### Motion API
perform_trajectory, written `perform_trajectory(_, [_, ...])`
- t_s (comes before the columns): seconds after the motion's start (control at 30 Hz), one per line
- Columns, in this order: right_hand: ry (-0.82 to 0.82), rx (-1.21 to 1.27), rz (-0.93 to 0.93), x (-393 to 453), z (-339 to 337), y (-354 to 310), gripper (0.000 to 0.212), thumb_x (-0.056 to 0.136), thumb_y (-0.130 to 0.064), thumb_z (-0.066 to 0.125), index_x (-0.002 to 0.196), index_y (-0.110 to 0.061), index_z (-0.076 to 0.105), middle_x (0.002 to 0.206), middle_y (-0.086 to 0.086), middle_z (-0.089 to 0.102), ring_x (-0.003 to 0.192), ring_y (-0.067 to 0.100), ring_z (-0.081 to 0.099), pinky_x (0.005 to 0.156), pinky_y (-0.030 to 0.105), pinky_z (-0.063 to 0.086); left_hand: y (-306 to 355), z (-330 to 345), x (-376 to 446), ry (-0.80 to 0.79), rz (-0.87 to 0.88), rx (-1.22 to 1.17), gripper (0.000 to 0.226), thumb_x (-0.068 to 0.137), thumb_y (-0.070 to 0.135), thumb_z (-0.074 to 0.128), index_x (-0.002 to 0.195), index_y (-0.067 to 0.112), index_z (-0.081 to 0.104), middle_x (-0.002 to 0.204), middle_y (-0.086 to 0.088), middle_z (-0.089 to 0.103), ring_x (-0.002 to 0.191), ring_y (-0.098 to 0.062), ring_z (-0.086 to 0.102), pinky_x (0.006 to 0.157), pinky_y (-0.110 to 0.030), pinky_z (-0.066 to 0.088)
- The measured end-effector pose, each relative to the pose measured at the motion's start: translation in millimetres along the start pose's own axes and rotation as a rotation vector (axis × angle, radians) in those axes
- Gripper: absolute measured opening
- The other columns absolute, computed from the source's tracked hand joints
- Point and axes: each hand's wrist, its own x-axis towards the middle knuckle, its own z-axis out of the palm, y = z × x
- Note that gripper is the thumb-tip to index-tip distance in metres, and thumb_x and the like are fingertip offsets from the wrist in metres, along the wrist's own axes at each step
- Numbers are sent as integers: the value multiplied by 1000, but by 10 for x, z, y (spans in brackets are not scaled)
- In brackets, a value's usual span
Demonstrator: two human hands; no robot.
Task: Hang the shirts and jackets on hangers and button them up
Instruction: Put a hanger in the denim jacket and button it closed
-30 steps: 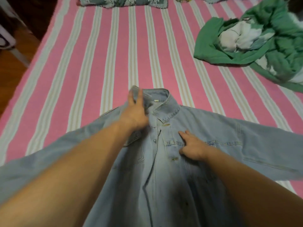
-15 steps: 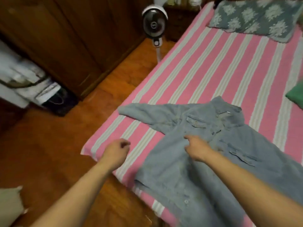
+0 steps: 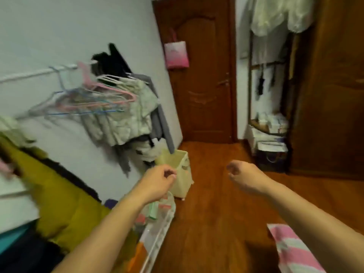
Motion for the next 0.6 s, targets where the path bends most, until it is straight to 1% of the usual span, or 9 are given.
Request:
perform_trajectory(0.1, [-22,-18,-185,564,165,-898,36,102,-22,56,138,-18,55,135,1,59,120,18,59,94,26,51,-710,-774,-52,173,-143,-13,14,102,30,57,109,30,69,98,11,69,93,-8,65,82,-29,52])
perform_trajectory(0.17, [-42,-44,-277,888,353,-1369,35,101,-24,58,135,-20,57,133,-2,60,117,15,59,97,30,53,-1105,-1162,-137,286,-196,-1,12,101,30,59,107,31,69,103,10,70,96,-8,63,87,-28,50])
perform_trajectory(0.23, [-85,-86,-355,1158,522,-1720,34,100,-28,58,134,-25,58,132,-4,62,114,12,60,95,30,54,-1339,-1472,-221,385,-218,13,15,100,28,59,109,28,71,108,10,71,99,-9,63,92,-30,51])
perform_trajectory(0.3, [-116,-137,-435,1429,648,-2089,34,100,-29,57,134,-25,59,132,-4,62,114,13,60,94,30,52,-1491,-1771,-295,487,-245,30,18,101,27,58,113,25,72,110,11,70,101,-10,64,91,-30,51])
perform_trajectory(0.37, [-129,-163,-515,1639,689,-2488,33,100,-26,55,133,-21,60,132,-1,62,115,16,60,91,27,50,-1549,-2036,-362,609,-230,113,21,102,26,56,117,26,71,112,11,69,103,-10,63,92,-31,52])
perform_trajectory(0.43, [-130,-167,-574,1846,704,-2899,30,100,-20,53,126,-11,63,125,7,64,102,20,62,76,21,49,-1570,-2222,-412,726,-140,211,22,103,24,54,116,26,71,112,11,68,103,-8,61,91,-32,51])
perform_trajectory(0.47, [-116,-163,-594,1989,717,-3093,29,99,-17,52,124,-6,63,123,12,65,96,23,62,73,23,51,-1573,-2289,-434,773,-78,263,21,102,23,55,114,25,72,110,11,67,103,-7,59,90,-31,50])
perform_trajectory(0.53, [-43,-154,-602,2332,744,-3425,34,97,-16,51,129,-8,60,130,11,62,106,28,62,84,34,54,-1598,-2387,-445,846,6,360,17,99,18,59,108,23,73,105,10,66,103,-8,55,89,-30,48])
perform_trajectory(0.6, [58,-119,-590,2668,744,-3683,43,94,-14,51,136,-10,54,138,15,55,119,33,57,96,41,50,-1682,-2479,-399,887,-3,464,16,97,18,61,105,21,74,106,7,66,107,-11,51,93,-32,46])
